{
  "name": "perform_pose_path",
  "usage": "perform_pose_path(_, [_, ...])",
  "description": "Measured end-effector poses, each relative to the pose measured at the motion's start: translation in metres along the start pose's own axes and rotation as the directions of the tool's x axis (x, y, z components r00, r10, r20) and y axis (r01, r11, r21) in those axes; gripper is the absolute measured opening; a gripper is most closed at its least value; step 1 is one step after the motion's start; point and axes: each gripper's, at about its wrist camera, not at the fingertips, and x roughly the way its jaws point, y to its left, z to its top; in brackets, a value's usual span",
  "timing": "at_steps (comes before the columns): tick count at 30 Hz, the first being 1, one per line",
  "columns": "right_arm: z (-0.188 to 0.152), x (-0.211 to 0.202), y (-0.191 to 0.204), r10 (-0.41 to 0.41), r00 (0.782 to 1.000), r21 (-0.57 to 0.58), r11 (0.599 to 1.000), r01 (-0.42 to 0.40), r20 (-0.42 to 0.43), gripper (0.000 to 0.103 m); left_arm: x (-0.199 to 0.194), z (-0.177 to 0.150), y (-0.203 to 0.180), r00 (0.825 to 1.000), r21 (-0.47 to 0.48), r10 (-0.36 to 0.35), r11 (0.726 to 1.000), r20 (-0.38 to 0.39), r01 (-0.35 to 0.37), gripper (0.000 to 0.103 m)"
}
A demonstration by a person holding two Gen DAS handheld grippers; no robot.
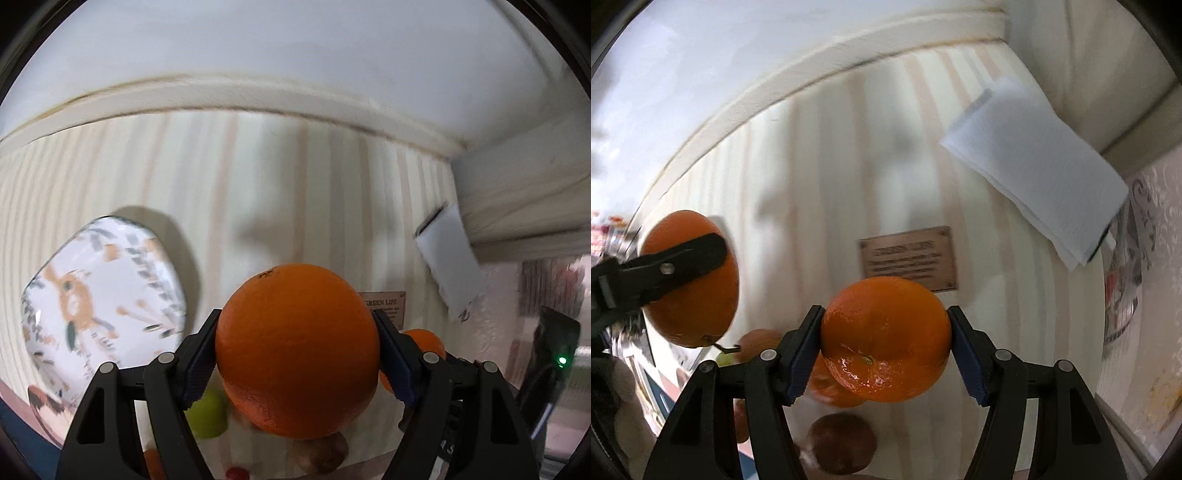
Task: Organize fruits
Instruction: 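Carry both fruits over the floral plate and open both tools to release them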
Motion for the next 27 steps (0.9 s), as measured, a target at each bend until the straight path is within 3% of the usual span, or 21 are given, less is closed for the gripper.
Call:
perform_pose_path(7, [0.012,-0.004,0.086,0.087,0.996,-0.181,0.979,-0.091,-0.029,0.068,-0.057,0.01,0.098,0.997,-0.159,0.037,0.987,0.063,-0.026,0.076])
perform_pose_path(12, [0.02,0.022,0.169,0.112,0.991,-0.343,0.93,-0.133,-0.079,0.068,-0.065,-0.006,0.18,0.993,-0.3,0.112,0.949,0.045,-0.093,0.076])
perform_pose_path(18, [0.018,0.082,0.27,0.039,0.99,-0.527,0.843,-0.106,-0.137,0.068,-0.041,-0.018,0.251,0.989,-0.434,0.142,0.889,-0.041,-0.146,0.076])
perform_pose_path(27, [0.022,0.132,0.324,-0.065,0.984,-0.657,0.752,-0.06,-0.165,0.068,-0.026,-0.017,0.289,0.995,-0.517,0.087,0.85,-0.058,-0.104,0.076])
